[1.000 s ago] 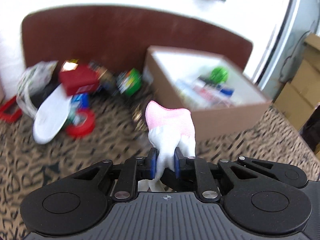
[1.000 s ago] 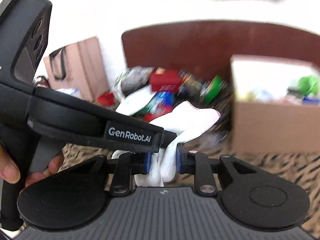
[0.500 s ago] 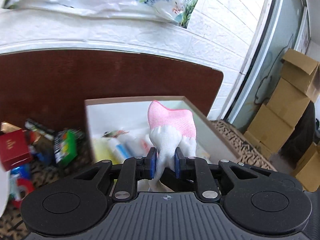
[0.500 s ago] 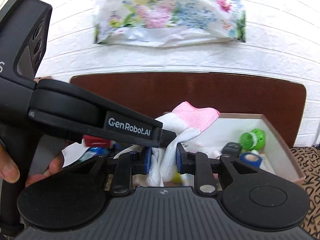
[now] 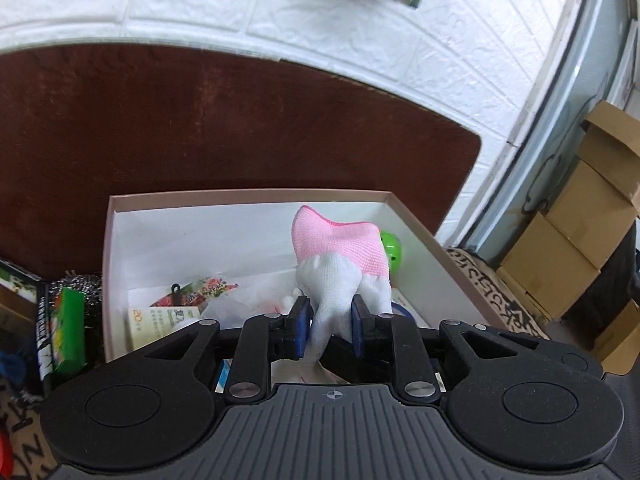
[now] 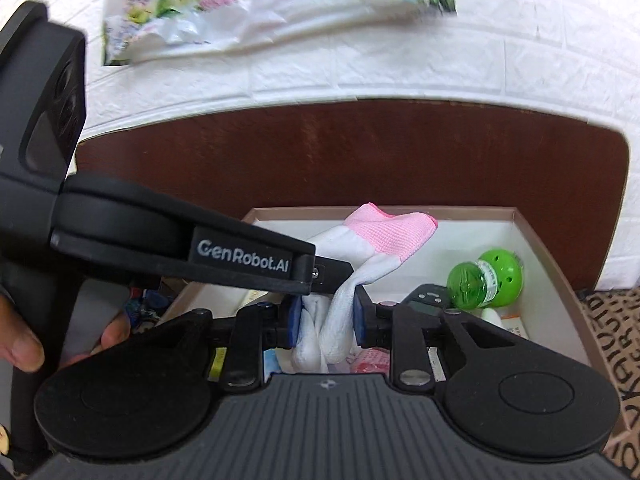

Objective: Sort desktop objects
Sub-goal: 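Open the left gripper to drop the glove in the box and withdraw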

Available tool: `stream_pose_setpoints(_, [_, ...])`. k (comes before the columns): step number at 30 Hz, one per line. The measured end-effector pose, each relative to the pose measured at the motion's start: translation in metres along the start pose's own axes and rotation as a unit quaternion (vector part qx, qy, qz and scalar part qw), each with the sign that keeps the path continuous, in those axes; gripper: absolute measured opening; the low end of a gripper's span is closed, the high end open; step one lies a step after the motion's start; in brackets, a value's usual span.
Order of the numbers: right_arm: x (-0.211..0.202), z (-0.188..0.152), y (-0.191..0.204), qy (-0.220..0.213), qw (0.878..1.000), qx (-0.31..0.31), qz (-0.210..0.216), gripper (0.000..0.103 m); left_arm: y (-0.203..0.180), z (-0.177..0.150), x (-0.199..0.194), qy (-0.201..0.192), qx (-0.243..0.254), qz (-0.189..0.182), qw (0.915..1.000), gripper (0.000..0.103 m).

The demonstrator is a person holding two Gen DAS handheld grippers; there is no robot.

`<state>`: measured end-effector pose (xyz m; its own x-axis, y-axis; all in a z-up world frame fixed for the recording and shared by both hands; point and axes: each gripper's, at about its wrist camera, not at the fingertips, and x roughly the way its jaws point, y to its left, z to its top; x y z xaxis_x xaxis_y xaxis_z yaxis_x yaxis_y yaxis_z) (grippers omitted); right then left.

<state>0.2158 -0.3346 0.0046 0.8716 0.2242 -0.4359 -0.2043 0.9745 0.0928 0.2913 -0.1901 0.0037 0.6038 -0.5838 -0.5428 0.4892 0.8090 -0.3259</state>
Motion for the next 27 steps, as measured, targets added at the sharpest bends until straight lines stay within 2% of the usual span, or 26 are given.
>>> stream_pose_setpoints(5, [0.020,0.001,-0.006,0.019,1.000,-0.012,-0.004,0.031,0.008,0.003,0.017,0.011,-0.001,0.010,0.9999,0.042])
stream_pose_setpoints(6, [0.023,0.000,-0.006,0.023,1.000,-0.016,-0.006,0.031,0.008,0.003,0.018,0.012,0.001,0.013,0.9998,0.046])
stream_pose_setpoints(7, [0.026,-0.001,-0.006,0.028,0.999,-0.022,-0.009,0.034,0.009,0.002,0.018,0.013,0.002,0.015,0.9998,0.054])
stream_pose_setpoints(8, [0.028,-0.002,-0.006,0.032,0.999,-0.027,-0.015,0.040,0.011,0.002,0.018,0.012,0.001,0.016,0.9998,0.061])
stream_pose_setpoints(9, [0.029,-0.003,-0.005,0.036,0.999,-0.034,-0.023,0.047,0.012,0.002,0.016,0.010,-0.004,0.016,0.9998,0.076])
stream_pose_setpoints(10, [0.029,-0.004,-0.004,0.037,0.998,-0.042,-0.035,0.065,0.014,0.001,0.013,0.003,-0.011,0.018,0.9998,0.088])
stream_pose_setpoints(11, [0.028,-0.005,-0.003,0.032,0.997,-0.050,-0.051,0.081,0.015,0.001,0.010,-0.004,-0.017,0.020,0.9996,0.091])
stream_pose_setpoints(13, [0.022,-0.008,0.001,0.020,0.994,-0.070,-0.078,0.088,0.015,0.000,0.003,-0.012,-0.020,0.024,0.9995,0.096])
stream_pose_setpoints(15, [0.019,-0.010,0.003,0.027,0.994,-0.077,-0.079,0.092,0.013,-0.001,0.000,-0.001,-0.016,0.025,0.9995,0.103])
stream_pose_setpoints(17, [0.015,-0.012,0.005,0.034,0.994,-0.070,-0.077,0.102,0.008,-0.005,-0.003,0.009,-0.009,0.025,0.9996,0.103])
stream_pose_setpoints(23, [0.002,-0.018,0.016,0.038,0.993,-0.054,-0.097,0.103,-0.010,-0.022,-0.017,0.016,0.028,0.044,0.9985,0.103])
stream_pose_setpoints(27, [-0.009,-0.021,0.022,0.037,0.994,-0.041,-0.095,0.103,-0.019,-0.029,-0.028,0.017,0.037,0.052,0.9978,0.103])
